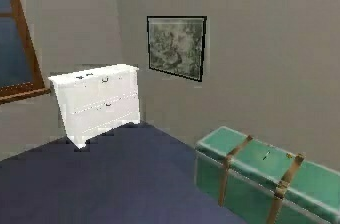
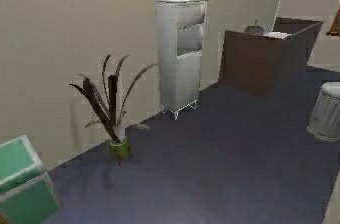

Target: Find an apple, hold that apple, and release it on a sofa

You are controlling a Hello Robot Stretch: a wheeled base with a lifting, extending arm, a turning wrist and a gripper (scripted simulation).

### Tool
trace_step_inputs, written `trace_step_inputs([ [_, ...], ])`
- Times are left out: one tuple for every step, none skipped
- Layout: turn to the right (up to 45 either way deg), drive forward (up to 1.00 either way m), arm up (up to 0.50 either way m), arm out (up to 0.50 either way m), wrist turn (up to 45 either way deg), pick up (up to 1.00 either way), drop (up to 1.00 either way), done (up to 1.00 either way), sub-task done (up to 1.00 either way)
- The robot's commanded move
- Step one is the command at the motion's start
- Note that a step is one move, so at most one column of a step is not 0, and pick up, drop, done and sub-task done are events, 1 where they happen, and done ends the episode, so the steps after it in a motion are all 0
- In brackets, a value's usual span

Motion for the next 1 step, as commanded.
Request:
trace_step_inputs([
  [45.0,0.0,0.0,0.0,0.0,0.0,0.0,0.0,0.0],
])
